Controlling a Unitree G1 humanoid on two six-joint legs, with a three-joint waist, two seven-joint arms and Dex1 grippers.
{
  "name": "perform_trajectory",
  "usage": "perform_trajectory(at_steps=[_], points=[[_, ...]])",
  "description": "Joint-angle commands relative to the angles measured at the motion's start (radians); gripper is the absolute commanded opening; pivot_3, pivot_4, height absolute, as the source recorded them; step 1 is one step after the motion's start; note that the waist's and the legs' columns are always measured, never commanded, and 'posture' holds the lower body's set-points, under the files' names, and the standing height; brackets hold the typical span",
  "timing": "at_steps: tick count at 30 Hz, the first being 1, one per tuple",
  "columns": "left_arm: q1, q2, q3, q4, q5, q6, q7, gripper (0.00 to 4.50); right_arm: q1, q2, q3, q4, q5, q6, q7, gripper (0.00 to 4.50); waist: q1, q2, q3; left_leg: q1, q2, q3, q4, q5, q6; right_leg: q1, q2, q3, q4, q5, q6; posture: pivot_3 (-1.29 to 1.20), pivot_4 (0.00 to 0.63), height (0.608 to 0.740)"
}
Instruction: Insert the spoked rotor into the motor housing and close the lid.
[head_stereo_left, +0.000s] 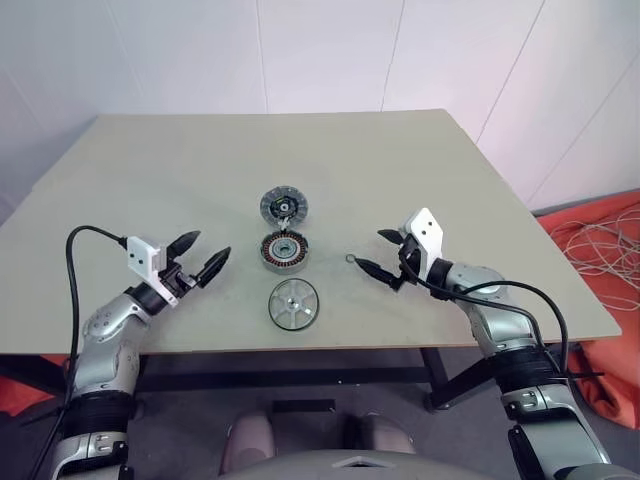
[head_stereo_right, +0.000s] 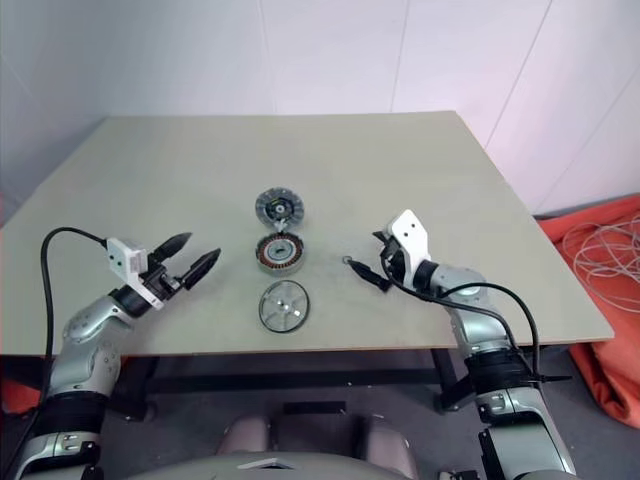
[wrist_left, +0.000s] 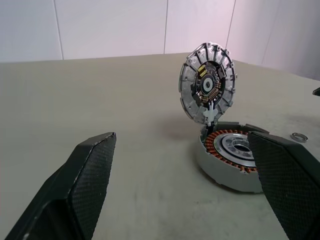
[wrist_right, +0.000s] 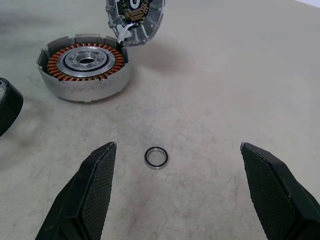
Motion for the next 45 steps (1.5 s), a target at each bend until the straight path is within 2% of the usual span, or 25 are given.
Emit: perform_trajectory(at_steps=[1,11,18,21,27,33,45], points=[[-0.012,0.006,0.024,-0.048,-0.019,-0.010,0.013,4.48,-0.013,0.006,-0.020,-0.043,0.015,-0.015,-0.010,4.50,0.000,0.000,0.000,0.000,0.000,0.000,0.000,0.000,0.000,0.000,0.000,0.000,0.000,0.000,0.000,0.00,0.000,0.740],[-0.014,0.030,0.011,-0.111,-0.016,0.013,0.010,4.48,-0.038,-0.013,-0.023,-0.070,0.031,0.023,0.018,4.50,0.001,0.000,0.000,0.000,0.000,0.000,0.001,0.000,0.000,0.000,0.000,0.000,0.000,0.000,0.000,0.00,0.000,0.740],[-0.005,0.036,0.002,-0.128,-0.019,0.036,0.000,4.48,-0.044,-0.028,0.017,-0.204,0.071,0.194,0.070,4.50,0.001,0.000,0.000,0.000,0.000,0.000,0.000,0.000,0.000,0.000,0.000,0.000,0.001,0.000,0.000,0.00,0.000,0.740],[0.022,0.042,0.011,-0.135,-0.024,0.037,-0.011,4.48,-0.061,-0.046,0.044,-0.313,0.146,0.433,0.099,4.50,0.001,0.000,0.000,0.000,0.000,0.000,0.000,0.000,0.000,0.000,0.000,0.000,0.001,0.000,0.000,0.00,0.000,0.740],[0.078,0.050,0.031,-0.158,-0.041,0.034,-0.027,4.48,-0.185,-0.058,0.059,-0.430,0.364,1.080,0.078,4.50,0.004,0.001,0.000,0.001,0.000,0.000,0.000,0.000,0.000,0.000,0.000,0.000,0.001,0.000,0.000,0.00,0.000,0.740],[0.099,0.039,0.026,-0.192,-0.062,0.048,-0.035,4.48,-0.237,-0.016,0.058,-0.362,0.479,1.346,0.078,4.50,0.015,0.000,0.000,0.002,0.000,-0.001,0.002,0.000,-0.001,0.002,0.000,0.000,0.000,0.000,0.000,0.00,0.000,0.740],[0.098,0.028,0.007,-0.206,-0.062,0.042,-0.038,4.48,-0.292,0.109,0.010,-0.095,0.465,1.332,-0.023,4.50,0.013,0.000,0.000,0.001,0.001,-0.001,0.001,0.001,-0.001,0.001,0.000,0.000,0.000,0.000,0.000,0.00,0.000,0.740]])
